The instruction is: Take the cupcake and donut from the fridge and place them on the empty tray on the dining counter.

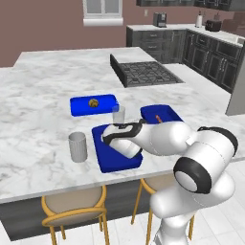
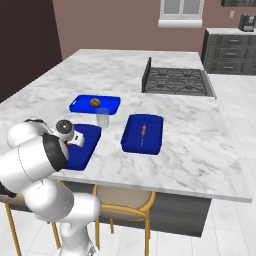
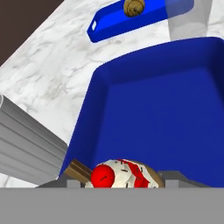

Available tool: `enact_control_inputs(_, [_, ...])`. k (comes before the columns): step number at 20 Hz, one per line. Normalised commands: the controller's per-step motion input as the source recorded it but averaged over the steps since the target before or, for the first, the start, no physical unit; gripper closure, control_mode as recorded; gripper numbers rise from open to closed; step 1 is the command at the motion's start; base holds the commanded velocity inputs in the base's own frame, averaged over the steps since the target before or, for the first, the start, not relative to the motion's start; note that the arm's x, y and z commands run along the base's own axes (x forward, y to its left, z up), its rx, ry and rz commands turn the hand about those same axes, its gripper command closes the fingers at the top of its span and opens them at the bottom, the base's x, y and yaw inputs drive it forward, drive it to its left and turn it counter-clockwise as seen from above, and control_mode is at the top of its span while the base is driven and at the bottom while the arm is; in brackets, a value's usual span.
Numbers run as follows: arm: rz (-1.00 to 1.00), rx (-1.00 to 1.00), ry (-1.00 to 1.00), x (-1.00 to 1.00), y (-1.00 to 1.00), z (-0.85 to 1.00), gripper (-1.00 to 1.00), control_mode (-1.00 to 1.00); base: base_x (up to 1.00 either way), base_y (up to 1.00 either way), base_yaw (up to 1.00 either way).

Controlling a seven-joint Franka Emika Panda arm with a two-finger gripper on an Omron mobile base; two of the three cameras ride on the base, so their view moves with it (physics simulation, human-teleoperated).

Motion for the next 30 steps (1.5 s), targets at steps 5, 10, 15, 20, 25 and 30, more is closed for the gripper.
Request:
enact_control_inputs(5, [0.00,0.00,0.00,0.02,0.00,-0.04,1.00,-1.00,0.00,0.00,0.00])
enact_control_inputs(10, [0.00,0.00,0.00,0.00,0.00,-0.08,1.00,-1.00,0.00,0.00,0.00])
enact_control_inputs(15, [0.00,0.00,0.00,0.00,0.00,-0.10,1.00,-1.00,0.00,0.00,0.00])
enact_control_inputs(20, [0.00,0.00,0.00,0.01,0.00,-0.14,1.00,-1.00,0.00,0.00,0.00])
enact_control_inputs(25, [0.00,0.00,0.00,0.01,0.00,-0.16,1.00,-1.00,0.00,0.00,0.00])
enact_control_inputs(30, [0.00,0.00,0.00,0.00,0.00,-0.18,1.00,-1.00,0.00,0.00,0.00])
